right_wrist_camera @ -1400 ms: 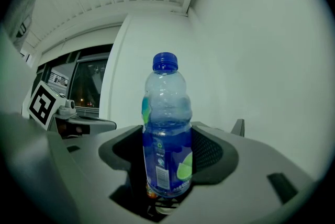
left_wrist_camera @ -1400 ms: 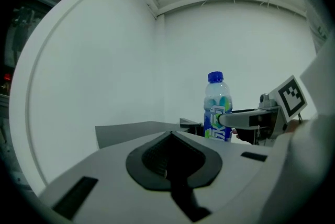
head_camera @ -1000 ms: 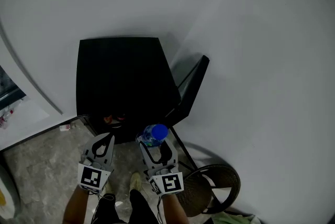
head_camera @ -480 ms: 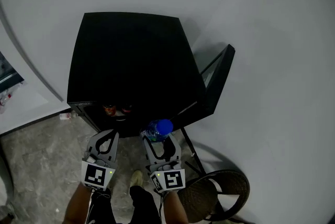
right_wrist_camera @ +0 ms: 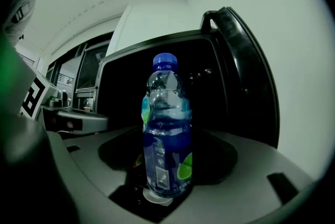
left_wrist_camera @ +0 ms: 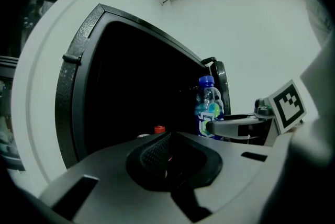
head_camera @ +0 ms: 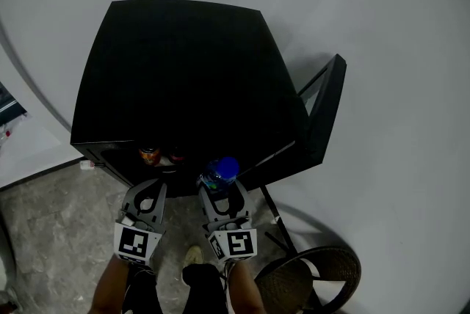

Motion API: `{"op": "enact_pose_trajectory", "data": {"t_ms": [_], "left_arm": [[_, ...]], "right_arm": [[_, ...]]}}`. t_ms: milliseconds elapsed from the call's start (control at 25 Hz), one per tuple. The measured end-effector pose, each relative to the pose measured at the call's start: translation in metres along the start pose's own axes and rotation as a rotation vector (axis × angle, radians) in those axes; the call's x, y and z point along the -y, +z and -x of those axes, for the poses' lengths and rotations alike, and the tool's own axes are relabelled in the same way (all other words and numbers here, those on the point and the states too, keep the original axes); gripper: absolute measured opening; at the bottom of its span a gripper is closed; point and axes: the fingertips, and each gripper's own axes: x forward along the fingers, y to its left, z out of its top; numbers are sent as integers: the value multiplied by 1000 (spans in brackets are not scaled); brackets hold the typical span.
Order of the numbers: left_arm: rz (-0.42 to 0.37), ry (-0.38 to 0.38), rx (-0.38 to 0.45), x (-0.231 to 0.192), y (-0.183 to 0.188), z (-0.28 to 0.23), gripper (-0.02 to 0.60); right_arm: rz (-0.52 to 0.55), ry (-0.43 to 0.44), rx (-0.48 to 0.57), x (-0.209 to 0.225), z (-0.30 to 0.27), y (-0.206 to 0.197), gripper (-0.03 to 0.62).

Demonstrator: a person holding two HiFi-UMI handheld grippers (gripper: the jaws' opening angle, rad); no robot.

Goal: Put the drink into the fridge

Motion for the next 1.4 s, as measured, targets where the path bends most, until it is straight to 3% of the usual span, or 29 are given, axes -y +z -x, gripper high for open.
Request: {"op": "enact_pose_trajectory", "data": {"t_ms": [480,1000,1400], "left_arm": [[-16,32,16,-24,-33,-38,3],[-24,50,20,-36,-45,-62,3],[-18,52,22,-37,-45,-68,3]], "right_arm": [[14,-3,-8,22,-53,-38,305],[12,-10,-41,39,-98,-71,305],[6,-2,-41,42,-105,-74,305]]}}
